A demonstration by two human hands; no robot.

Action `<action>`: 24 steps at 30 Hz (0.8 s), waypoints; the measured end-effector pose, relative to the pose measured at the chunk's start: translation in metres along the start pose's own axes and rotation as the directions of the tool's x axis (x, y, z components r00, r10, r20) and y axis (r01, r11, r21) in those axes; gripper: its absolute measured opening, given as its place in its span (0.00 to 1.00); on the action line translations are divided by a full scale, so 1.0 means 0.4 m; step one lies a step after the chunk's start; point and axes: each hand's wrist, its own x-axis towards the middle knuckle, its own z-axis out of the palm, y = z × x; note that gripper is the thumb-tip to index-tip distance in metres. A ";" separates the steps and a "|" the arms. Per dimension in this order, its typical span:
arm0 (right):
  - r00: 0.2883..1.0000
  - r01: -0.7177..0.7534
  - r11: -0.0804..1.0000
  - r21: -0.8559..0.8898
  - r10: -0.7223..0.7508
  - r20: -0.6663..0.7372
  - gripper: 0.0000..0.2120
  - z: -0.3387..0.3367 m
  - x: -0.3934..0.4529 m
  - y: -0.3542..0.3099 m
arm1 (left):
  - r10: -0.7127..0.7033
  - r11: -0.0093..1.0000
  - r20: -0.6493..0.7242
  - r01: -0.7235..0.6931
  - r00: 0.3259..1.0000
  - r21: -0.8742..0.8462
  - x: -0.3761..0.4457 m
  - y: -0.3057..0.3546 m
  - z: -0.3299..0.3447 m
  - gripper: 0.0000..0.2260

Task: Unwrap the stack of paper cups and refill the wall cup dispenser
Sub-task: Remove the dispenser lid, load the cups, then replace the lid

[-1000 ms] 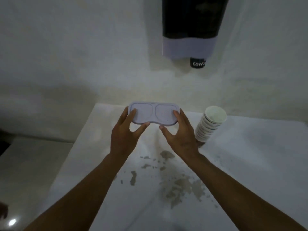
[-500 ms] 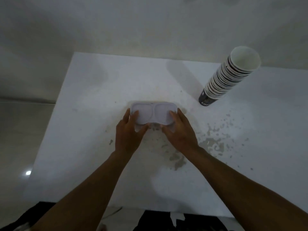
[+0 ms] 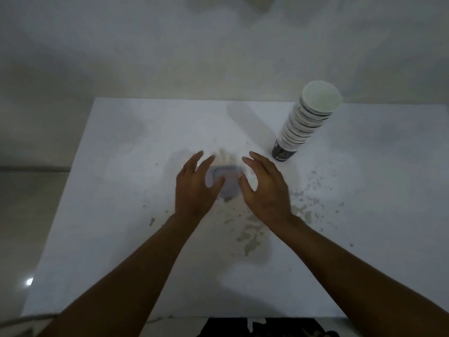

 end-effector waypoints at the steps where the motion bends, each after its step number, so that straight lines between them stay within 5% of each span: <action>1: 0.994 0.056 0.998 -0.013 -0.057 -0.091 0.17 -0.039 0.011 -0.006 | 0.033 0.999 -0.014 -0.034 0.999 -0.034 0.023 0.045 -0.010 0.30; 5: 0.905 0.198 0.976 -0.087 -0.216 -0.366 0.13 -0.181 0.048 -0.011 | 0.222 0.969 -0.042 -0.225 0.974 -0.098 0.084 0.189 -0.017 0.29; 8: 0.877 0.178 0.977 -0.114 -0.210 -0.432 0.16 -0.281 0.075 0.006 | 0.277 0.949 0.004 -0.273 0.961 -0.157 0.113 0.279 -0.001 0.31; 15: 0.992 -0.114 0.992 0.060 0.117 -0.046 0.38 -0.388 0.199 0.079 | 0.221 0.941 0.118 -0.180 0.968 -0.286 0.157 0.408 0.040 0.36; 19: 0.974 -0.138 0.975 0.174 0.103 0.201 0.45 -0.406 0.270 0.107 | 0.189 0.928 0.151 -0.126 0.970 -0.351 0.193 0.426 0.079 0.34; 24: 0.964 -0.163 0.961 0.223 0.107 0.243 0.42 -0.395 0.307 0.145 | 0.136 0.911 0.125 -0.074 0.983 -0.406 0.222 0.428 0.129 0.32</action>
